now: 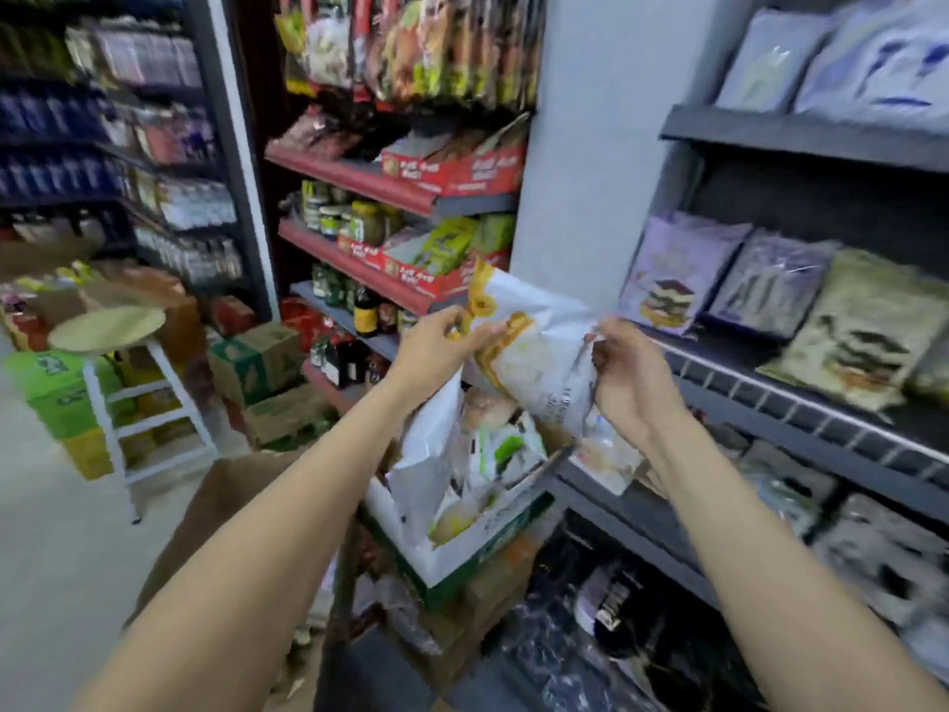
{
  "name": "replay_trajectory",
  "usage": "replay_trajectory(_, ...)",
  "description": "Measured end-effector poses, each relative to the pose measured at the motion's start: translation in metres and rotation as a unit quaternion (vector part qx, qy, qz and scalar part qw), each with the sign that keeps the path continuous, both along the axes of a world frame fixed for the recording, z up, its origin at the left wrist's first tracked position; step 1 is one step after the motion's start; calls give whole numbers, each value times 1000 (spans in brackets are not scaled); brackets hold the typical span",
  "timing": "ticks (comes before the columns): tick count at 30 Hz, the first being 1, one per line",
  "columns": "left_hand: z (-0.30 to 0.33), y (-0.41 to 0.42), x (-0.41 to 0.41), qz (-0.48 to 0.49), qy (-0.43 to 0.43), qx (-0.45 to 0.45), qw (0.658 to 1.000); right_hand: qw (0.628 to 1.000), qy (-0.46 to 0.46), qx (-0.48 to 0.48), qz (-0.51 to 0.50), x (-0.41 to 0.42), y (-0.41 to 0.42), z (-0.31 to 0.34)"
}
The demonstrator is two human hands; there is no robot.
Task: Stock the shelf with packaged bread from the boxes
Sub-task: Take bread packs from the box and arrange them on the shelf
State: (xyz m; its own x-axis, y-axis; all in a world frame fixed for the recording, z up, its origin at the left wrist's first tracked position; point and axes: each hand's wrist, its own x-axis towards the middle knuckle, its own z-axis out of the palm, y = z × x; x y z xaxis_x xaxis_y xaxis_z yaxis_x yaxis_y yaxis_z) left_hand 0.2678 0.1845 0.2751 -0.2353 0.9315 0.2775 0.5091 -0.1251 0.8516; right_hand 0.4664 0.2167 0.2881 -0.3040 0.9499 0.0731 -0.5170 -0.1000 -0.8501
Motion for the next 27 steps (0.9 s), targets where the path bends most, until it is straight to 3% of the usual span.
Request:
replay_trajectory(3, 27, 34, 70, -20, -76, 18, 997, 989, -98, 109, -25, 71, 9, 20)
replay_trajectory(7, 56, 69, 181, -83, -139, -13, 987, 928, -305, 161, -142, 172, 18, 32)
replay_trajectory(13, 77, 107, 332, -115, -261, -111, 952, 888, -320, 121, -307, 320, 40, 63)
replay_trajectory(17, 93, 125, 399, -88, -358, -88, 925, 797, -439, 137, -391, 408, 77, 79)
replay_trajectory(21, 92, 163, 430, -67, -429, -76, 898, 721, -581, 131, -355, 454, 109, 90)
replay_trajectory(24, 91, 173, 446, -66, -479, -99, 870, 714, -614, 153, -299, 465, 130, 89)
replay_trajectory(27, 91, 182, 453, -36, -471, -112, 874, 703, -648, 137, -261, 467, 149, 84)
